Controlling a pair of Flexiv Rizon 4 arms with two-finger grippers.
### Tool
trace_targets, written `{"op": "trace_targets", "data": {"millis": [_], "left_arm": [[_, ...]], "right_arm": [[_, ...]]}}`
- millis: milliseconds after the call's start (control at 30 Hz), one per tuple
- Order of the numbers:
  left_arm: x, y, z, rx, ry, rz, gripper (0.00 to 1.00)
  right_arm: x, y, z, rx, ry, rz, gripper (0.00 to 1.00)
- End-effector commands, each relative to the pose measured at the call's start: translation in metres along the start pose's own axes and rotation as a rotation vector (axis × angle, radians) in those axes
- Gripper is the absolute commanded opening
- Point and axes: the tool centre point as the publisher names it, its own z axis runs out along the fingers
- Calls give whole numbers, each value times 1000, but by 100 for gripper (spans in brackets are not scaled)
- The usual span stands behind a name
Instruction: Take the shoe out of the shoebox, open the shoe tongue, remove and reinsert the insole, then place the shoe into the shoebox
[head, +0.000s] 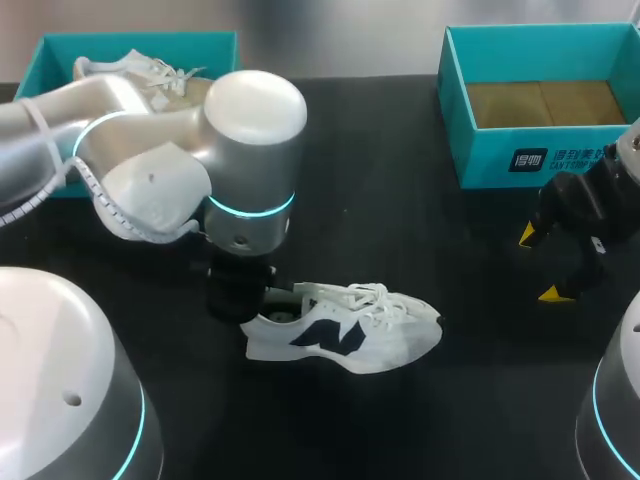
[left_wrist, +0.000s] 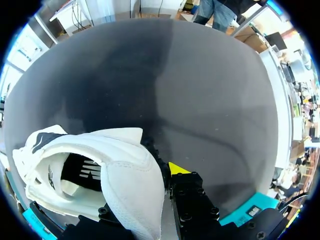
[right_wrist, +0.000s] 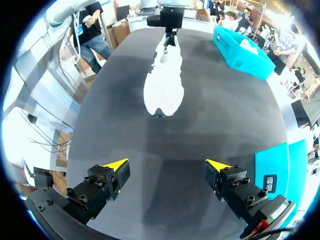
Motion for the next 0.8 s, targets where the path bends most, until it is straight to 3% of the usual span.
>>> {"op": "trace_targets", "data": {"millis": [33,433,467,533,567,800], "left_arm": [[-1,1,7,6,-11,4,0],[-7,5,21,12,-20,8,0],[-9,7,23,15,-24,7,24],[-9,7,23,15,-26,7,89],[-9,7,23,16,-34,7,100],[0,1,7,39,-52,-18,100]], "right_arm": [[0,1,0,3,0,1,100],[0,1,0,3,0,1,100],[0,1,0,3,0,1,100],[0,1,0,3,0,1,100],[0,1,0,3,0,1,100],[0,1,0,3,0,1,100]]}}
